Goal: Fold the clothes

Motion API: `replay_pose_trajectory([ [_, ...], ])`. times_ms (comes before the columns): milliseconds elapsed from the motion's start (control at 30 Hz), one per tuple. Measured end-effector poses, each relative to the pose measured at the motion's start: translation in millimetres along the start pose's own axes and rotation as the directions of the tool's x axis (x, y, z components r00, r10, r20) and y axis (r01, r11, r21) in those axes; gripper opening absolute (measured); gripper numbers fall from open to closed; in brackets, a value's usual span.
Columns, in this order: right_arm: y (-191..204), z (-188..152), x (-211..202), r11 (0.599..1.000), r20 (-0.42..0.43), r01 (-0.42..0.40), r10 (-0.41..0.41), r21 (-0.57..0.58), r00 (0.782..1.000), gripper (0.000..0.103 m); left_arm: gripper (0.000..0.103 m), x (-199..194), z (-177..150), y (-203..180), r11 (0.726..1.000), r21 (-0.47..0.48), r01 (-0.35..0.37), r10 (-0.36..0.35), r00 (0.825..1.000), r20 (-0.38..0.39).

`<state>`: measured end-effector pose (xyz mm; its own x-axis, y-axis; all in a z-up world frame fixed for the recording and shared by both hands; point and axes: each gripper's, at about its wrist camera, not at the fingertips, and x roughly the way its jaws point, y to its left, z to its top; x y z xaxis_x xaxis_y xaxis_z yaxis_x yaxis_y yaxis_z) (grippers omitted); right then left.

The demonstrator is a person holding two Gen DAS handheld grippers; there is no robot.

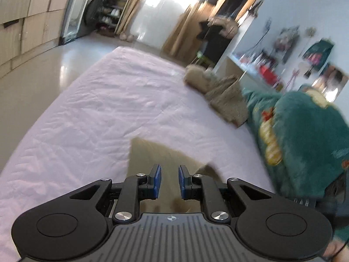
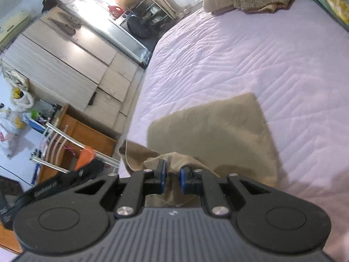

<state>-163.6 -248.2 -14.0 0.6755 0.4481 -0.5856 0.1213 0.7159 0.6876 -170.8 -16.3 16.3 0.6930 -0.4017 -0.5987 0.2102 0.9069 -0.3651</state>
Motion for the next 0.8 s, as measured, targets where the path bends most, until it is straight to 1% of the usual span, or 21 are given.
replay_pose_trajectory([
  [100,-10.8,10.0,-1.8,1.000,0.009,-0.007,0.007,0.014,1.000,0.014,0.021,-13.9,-13.4,6.1,0.999,0.028,-0.045,0.046,0.999,-0.016],
  [233,-23.2,31.5,1.3,0.998,0.039,-0.019,0.016,0.067,0.999,0.014,0.021,-31.3,-25.7,24.2,0.993,0.001,-0.120,0.120,0.993,-0.008],
  [300,-31.9,47.4,11.7,0.993,0.072,-0.004,-0.005,0.117,0.997,0.014,0.021,-30.5,-27.2,29.5,0.992,-0.009,-0.123,0.122,0.992,-0.025],
  [367,-47.6,59.4,34.1,0.984,0.020,0.067,-0.071,0.165,0.997,0.016,0.021,-23.6,-35.3,27.9,0.996,0.003,-0.091,0.091,0.992,-0.084],
  [433,-63.2,71.3,56.5,0.968,-0.036,0.138,-0.134,0.208,0.990,0.026,0.021,-15.5,-45.2,24.7,0.999,0.018,-0.052,0.054,0.987,-0.152],
  [467,-71.1,76.8,67.2,0.958,-0.068,0.170,-0.158,0.229,0.985,0.035,0.021,-8.6,-53.5,20.4,1.000,0.023,-0.019,0.023,0.980,-0.197],
  [500,-79.0,78.2,73.6,0.953,-0.128,0.165,-0.136,0.254,0.982,0.042,0.021,0.0,-64.1,14.6,1.000,0.023,0.022,-0.015,0.970,-0.244],
  [533,-82.4,78.9,72.9,0.952,-0.155,0.155,-0.116,0.263,0.981,0.043,0.021,8.6,-74.5,7.4,0.998,0.031,0.057,-0.045,0.958,-0.282],
  [567,-79.0,80.3,64.4,0.962,-0.156,0.157,-0.123,0.225,0.980,0.048,0.021,17.2,-84.8,-0.7,0.995,0.047,0.089,-0.070,0.946,-0.317],
  [600,-75.6,81.7,55.8,0.969,-0.157,0.159,-0.130,0.187,0.979,0.056,0.021,24.5,-93.6,-8.4,0.992,0.065,0.112,-0.083,0.937,-0.339],
  [633,-71.8,82.7,46.8,0.976,-0.157,0.163,-0.140,0.147,0.978,0.061,0.022,30.9,-101.4,-15.7,0.988,0.086,0.129,-0.091,0.931,-0.354],
  [667,-64.7,80.9,34.0,0.978,-0.145,0.185,-0.170,0.098,0.975,0.073,0.023,37.4,-107.7,-21.7,0.986,0.098,0.138,-0.094,0.927,-0.363],
  [700,-57.9,78.7,21.7,0.977,-0.136,0.205,-0.197,0.050,0.971,0.082,0.023,42.4,-109.9,-25.5,0.985,0.101,0.140,-0.095,0.929,-0.358],
  [767,-49.1,64.9,4.5,0.979,-0.176,0.201,-0.201,-0.020,0.964,0.085,0.023,50.5,-109.0,-30.7,0.986,0.097,0.137,-0.098,0.938,-0.333],
  [800,-47.4,53.8,-1.6,0.983,-0.217,0.184,-0.186,-0.028,0.958,0.085,0.023,54.4,-106.3,-32.5,0.987,0.086,0.133,-0.099,0.943,-0.318],
])
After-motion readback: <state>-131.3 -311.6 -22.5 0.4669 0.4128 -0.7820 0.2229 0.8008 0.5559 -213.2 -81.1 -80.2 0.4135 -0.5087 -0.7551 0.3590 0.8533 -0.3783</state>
